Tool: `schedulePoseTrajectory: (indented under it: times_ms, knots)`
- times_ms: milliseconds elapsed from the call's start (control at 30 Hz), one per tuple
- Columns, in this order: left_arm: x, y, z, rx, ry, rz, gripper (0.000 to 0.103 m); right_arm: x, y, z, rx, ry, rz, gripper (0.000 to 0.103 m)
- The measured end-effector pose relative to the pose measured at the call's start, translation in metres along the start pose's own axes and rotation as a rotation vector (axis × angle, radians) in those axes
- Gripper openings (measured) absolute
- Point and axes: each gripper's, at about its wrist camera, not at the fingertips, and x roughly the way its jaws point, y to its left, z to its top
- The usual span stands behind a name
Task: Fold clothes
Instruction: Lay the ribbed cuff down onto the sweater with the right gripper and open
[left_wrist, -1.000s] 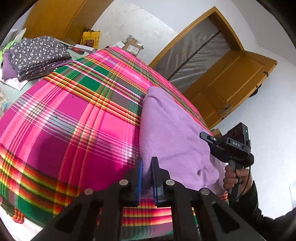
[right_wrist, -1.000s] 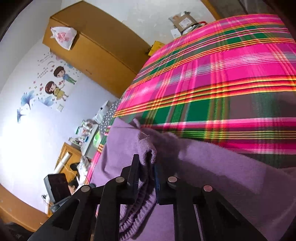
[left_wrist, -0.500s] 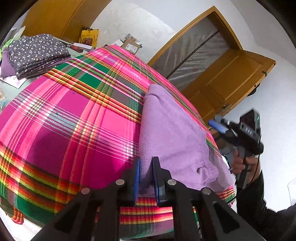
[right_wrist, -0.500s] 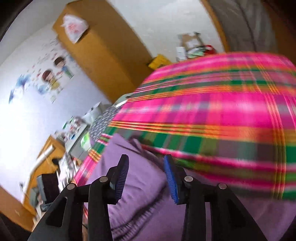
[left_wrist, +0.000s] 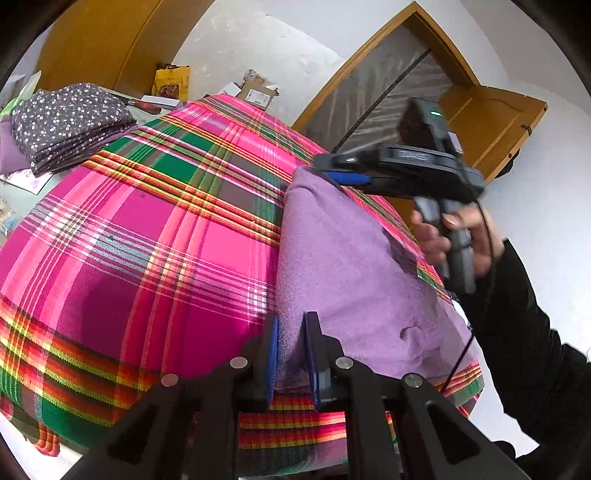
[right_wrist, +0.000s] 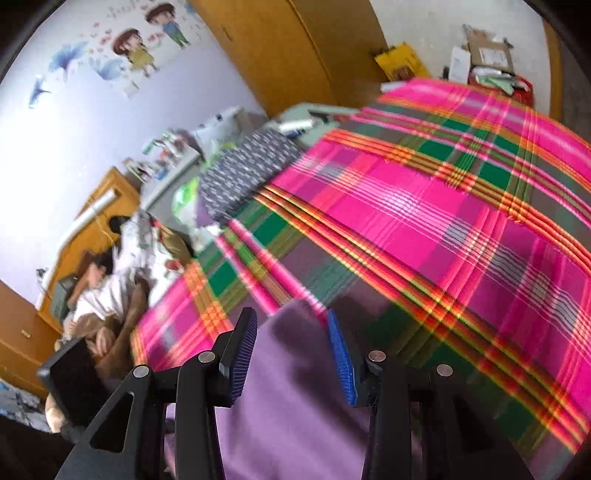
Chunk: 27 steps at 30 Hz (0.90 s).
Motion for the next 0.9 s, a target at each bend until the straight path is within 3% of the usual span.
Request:
schedulePoseTrajectory:
  times_ms: [100,133,167,333,500,533,600,700,900]
  knots:
    - [-0.001,0.000,-0.001,0.012,0.003,-0.008,0.013,0.011,-0.004,0.001,0.007,0.034,0.042,0.033]
    - [-0.001,0.000,-0.001,0.017,0.003,-0.010,0.013,0.012,-0.004,0.000,0.004,0.038,0.055,0.013]
    - [-0.001,0.000,-0.001,0.022,0.003,-0.012,0.014,0.012,-0.004,0.000,-0.001,0.036,0.055,0.009]
    - [-0.003,0.001,-0.005,0.040,-0.004,-0.026,0.011,0.003,-0.012,0.003,0.009,-0.020,0.005,0.006]
    - [-0.007,-0.001,-0.008,0.032,-0.008,-0.033,0.011,0.016,-0.028,0.001,0.073,0.010,0.024,0.008]
    - [-0.008,-0.001,-0.008,0.033,-0.007,-0.029,0.012,0.013,-0.029,0.000,0.092,-0.003,0.030,0.012]
    - [-0.010,-0.001,-0.008,0.035,-0.006,-0.020,0.013,-0.011,-0.032,-0.004,0.119,-0.072,0.017,0.014]
    - [-0.019,-0.001,-0.008,0.035,-0.021,-0.001,0.013,-0.051,-0.033,-0.021,0.117,-0.168,-0.011,0.031]
    - [-0.033,-0.008,-0.004,0.058,-0.064,0.060,0.013,-0.117,-0.058,-0.098,0.206,-0.295,-0.070,0.040]
